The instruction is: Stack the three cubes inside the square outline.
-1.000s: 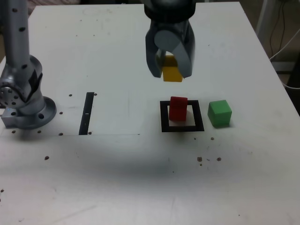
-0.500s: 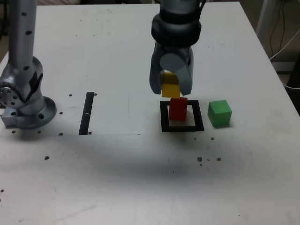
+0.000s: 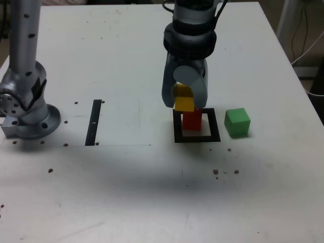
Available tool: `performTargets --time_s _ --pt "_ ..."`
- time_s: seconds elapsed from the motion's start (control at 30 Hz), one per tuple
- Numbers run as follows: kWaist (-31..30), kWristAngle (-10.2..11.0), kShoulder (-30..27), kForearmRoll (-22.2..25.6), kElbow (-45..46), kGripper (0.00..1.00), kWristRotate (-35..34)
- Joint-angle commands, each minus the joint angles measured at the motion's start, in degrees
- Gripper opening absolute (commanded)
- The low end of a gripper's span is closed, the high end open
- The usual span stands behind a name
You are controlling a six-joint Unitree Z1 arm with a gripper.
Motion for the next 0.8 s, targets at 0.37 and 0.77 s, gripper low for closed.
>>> performTargets --time_s 0.37,0.77 --pt "-0.12 -0.72 -0.11 -1.43 0.12 0.23 0.30" --pt "-0.12 -1.03 0.08 -2.62 0.38 0.26 0.30"
